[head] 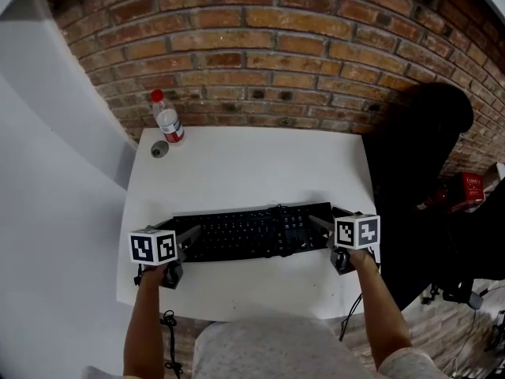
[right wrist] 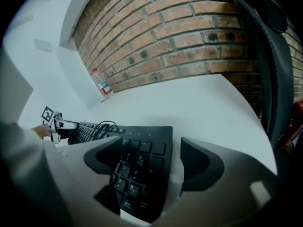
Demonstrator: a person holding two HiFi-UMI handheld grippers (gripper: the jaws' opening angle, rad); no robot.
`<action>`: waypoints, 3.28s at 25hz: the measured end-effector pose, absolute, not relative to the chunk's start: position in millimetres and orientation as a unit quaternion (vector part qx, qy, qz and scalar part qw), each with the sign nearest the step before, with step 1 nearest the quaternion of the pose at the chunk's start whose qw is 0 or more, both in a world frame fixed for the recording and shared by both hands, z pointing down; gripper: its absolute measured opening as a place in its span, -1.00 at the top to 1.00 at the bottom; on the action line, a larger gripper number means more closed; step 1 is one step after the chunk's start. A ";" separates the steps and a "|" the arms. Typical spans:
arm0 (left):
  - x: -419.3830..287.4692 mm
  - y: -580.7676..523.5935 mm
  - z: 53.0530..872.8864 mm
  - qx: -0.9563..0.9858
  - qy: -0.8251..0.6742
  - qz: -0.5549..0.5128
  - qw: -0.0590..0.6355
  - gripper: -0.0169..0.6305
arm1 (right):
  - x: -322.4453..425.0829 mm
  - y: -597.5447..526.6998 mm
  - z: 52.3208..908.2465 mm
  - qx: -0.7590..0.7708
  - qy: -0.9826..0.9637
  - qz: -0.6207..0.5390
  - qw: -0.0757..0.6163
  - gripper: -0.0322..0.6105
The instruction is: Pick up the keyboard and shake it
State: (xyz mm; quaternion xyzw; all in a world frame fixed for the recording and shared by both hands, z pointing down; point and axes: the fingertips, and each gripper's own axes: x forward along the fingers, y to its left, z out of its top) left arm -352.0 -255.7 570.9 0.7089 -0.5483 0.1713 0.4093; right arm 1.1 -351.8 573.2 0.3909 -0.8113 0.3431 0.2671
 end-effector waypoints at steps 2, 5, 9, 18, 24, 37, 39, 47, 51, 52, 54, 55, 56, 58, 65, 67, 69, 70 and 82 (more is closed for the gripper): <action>-349.4 -256.7 573.1 0.708 -0.547 0.181 0.409 -0.20 | 0.4 -352.6 574.7 0.388 -0.809 0.352 0.264 -0.33; -350.7 -256.9 574.0 0.704 -0.548 0.184 0.412 -0.20 | -2.6 -354.5 574.1 0.383 -0.809 0.359 0.265 -0.34; -352.5 -258.0 575.5 0.695 -0.551 0.190 0.420 -0.18 | -11.6 -355.2 573.8 0.370 -0.809 0.371 0.267 -0.34; -353.5 -257.8 576.8 0.678 -0.548 0.213 0.441 -0.17 | -11.8 -358.0 576.2 0.384 -0.785 0.383 0.297 -0.26; -351.9 -260.6 567.6 0.688 -0.552 0.212 0.422 -0.17 | -6.6 -356.8 573.1 0.380 -0.785 0.405 0.275 -0.20; -351.3 -242.1 547.9 0.679 -0.590 0.208 0.386 -0.17 | -5.1 -351.5 538.5 0.384 -0.811 0.342 0.280 -0.08; -352.0 -241.1 542.0 0.679 -0.596 0.208 0.375 -0.16 | -5.1 -350.1 533.0 0.385 -0.815 0.334 0.277 -0.08; -354.7 -240.6 523.8 0.679 -0.621 0.199 0.339 -0.13 | -4.9 -345.6 514.1 0.390 -0.830 0.297 0.266 -0.07; -358.0 -241.0 514.5 0.679 -0.627 0.200 0.325 -0.13 | -7.0 -342.7 506.8 0.389 -0.834 0.288 0.263 -0.07; -358.6 -242.1 512.5 0.680 -0.628 0.201 0.322 -0.13 | -7.2 -342.6 505.1 0.390 -0.835 0.286 0.262 -0.07; -359.2 -243.8 509.1 0.680 -0.630 0.203 0.316 -0.13 | -7.2 -342.1 502.2 0.391 -0.836 0.282 0.260 -0.07; -359.5 -244.6 507.4 0.681 -0.630 0.204 0.313 -0.13 | -7.2 -341.6 500.7 0.392 -0.837 0.279 0.260 -0.07; -360.1 -245.5 505.5 0.681 -0.631 0.204 0.309 -0.13 | -7.4 -341.3 499.1 0.393 -0.838 0.275 0.259 -0.07; -362.3 -247.6 501.6 0.683 -0.634 0.205 0.300 -0.12 | -8.9 -341.2 495.0 0.396 -0.842 0.263 0.256 -0.07; -365.1 -252.8 490.7 0.691 -0.642 0.192 0.270 -0.10 | -12.8 -343.5 475.8 0.408 -0.862 0.188 0.234 -0.07; -365.8 -253.0 489.8 0.693 -0.643 0.190 0.263 -0.09 | -13.2 -343.5 475.3 0.410 -0.866 0.171 0.229 -0.07; -366.0 -252.3 489.7 0.693 -0.646 0.190 0.258 -0.08 | -12.8 -343.1 476.7 0.412 -0.869 0.158 0.224 -0.07; -365.9 -251.7 489.9 0.693 -0.647 0.191 0.256 -0.08 | -12.4 -342.4 477.6 0.413 -0.870 0.153 0.222 -0.07; -359.8 -238.4 489.1 0.688 -0.660 0.185 0.241 -0.08 | -3.5 -329.5 483.9 0.406 -0.878 0.079 0.241 0.02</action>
